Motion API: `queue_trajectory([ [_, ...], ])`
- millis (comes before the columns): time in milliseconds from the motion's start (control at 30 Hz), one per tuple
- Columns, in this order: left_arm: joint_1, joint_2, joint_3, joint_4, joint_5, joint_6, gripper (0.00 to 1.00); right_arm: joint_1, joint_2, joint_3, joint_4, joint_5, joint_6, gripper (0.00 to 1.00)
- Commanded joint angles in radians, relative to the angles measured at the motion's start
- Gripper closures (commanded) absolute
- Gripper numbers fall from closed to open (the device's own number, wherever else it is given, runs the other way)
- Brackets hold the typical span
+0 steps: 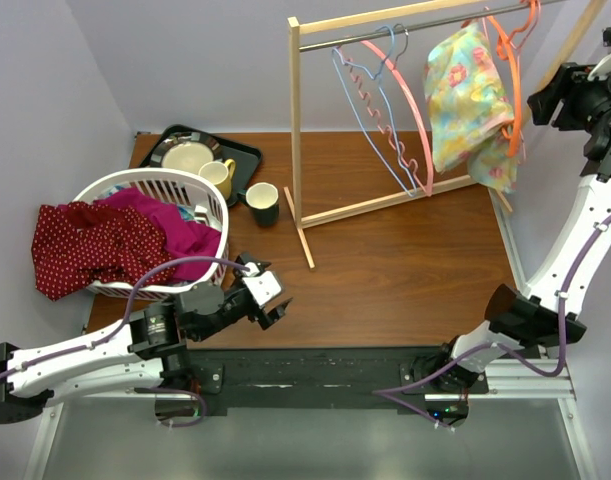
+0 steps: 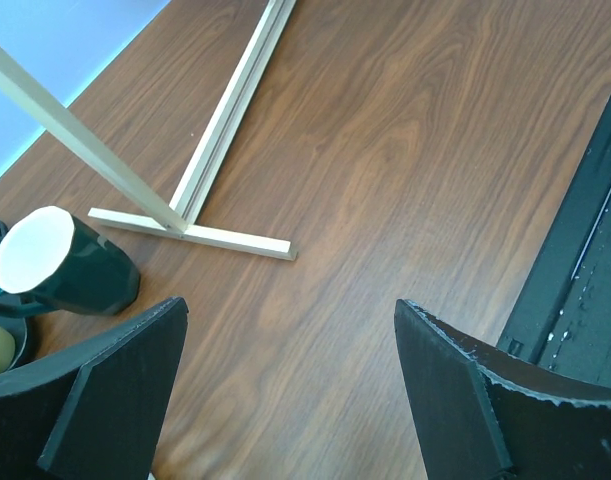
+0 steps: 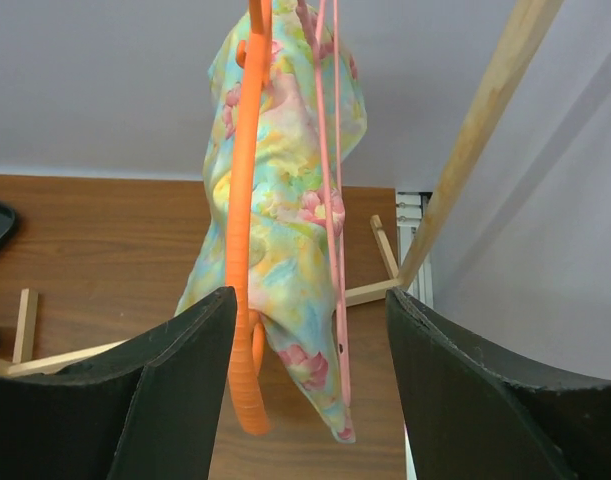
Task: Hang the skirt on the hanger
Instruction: Grab the skirt from the pile
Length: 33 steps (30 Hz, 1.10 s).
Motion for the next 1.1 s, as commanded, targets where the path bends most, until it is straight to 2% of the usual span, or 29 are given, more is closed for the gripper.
queue_trajectory([
  [0,0.001,-0.014,0.043,0.012,-0.035,-0.024,0.11,-0.003,-0.001,-0.005,0.063,0.011,0.022,0.36],
  [267,0.003,-0.046,0.041,0.012,-0.115,-0.054,0.10,-0.003,-0.076,-0.090,0.122,0.017,0.025,0.35],
  [467,0.004,-0.098,0.079,0.009,-0.316,-0.154,0.00,-0.003,-0.221,-0.145,0.169,-0.026,0.008,0.32],
  [600,0.006,-0.094,0.243,-0.116,-0.535,-0.277,0.00,-0.003,-0.292,-0.206,0.122,-0.138,-0.020,0.26],
  [700,0.006,-0.066,0.319,-0.202,-0.632,-0.304,0.00,-0.003,-0.350,-0.304,0.067,-0.296,-0.059,0.22],
  [867,0.022,0.070,0.445,-0.399,-0.715,-0.399,0.00,-0.002,-0.447,-0.446,-0.087,-0.503,-0.255,0.12],
  [967,0.111,0.127,0.501,-0.414,-0.687,-0.416,0.00,-0.002,-0.490,-0.515,-0.220,-0.555,-0.401,0.11],
  [1067,0.318,0.188,0.532,-0.422,-0.533,-0.399,0.00,0.000,-0.516,-0.570,-0.343,-0.566,-0.532,0.10],
])
